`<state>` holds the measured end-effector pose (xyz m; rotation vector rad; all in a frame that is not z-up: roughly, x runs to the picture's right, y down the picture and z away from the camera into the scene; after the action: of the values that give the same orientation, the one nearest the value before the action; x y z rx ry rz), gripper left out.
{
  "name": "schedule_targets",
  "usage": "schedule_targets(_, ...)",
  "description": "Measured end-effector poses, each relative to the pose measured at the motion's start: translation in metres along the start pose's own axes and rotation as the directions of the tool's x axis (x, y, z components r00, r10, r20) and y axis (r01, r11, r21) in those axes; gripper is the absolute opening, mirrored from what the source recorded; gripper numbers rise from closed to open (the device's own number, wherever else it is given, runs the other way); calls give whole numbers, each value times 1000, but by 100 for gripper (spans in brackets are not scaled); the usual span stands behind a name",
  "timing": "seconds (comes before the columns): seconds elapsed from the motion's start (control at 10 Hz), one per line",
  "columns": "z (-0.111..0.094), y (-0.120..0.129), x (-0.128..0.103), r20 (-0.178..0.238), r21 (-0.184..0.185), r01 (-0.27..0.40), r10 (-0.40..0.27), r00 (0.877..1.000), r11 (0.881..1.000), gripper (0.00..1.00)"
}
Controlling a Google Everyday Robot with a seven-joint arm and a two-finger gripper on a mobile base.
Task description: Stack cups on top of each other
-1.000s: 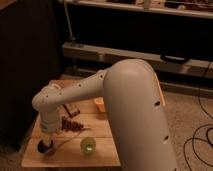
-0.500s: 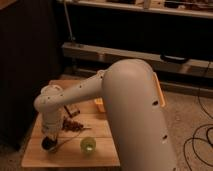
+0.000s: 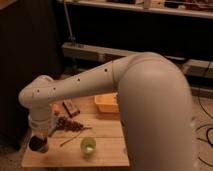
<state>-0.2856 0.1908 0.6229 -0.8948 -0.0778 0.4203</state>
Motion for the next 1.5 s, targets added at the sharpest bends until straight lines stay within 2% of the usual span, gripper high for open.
schedule_targets(0.2,-40,23,9,25,21,6,-7,1000,1000,0)
schedule_targets(0.4,-64,37,32,36,31,-23,22,999,999,0)
schedule_targets(0.6,-72,43,69,54,38,-71,69,996,997,0)
schedule_targets(0.7,-71,44,97,71,43,-111,108,992,993,0)
schedule_targets(0.8,-71,42,122,89,48,-152,148,985,987,0)
schedule_targets(1.0,-74,32,174,141,56,-249,239,961,967,0)
schedule_targets(1.1,-78,23,205,187,56,-312,297,937,949,0)
schedule_targets(1.2,-83,16,224,225,56,-362,341,913,931,0)
schedule_targets(1.3,-88,5,243,270,50,-429,401,875,902,0)
schedule_targets(1.4,-94,-7,257,309,45,-497,461,832,866,0)
schedule_targets(1.5,-98,-16,265,336,42,-548,505,795,836,0)
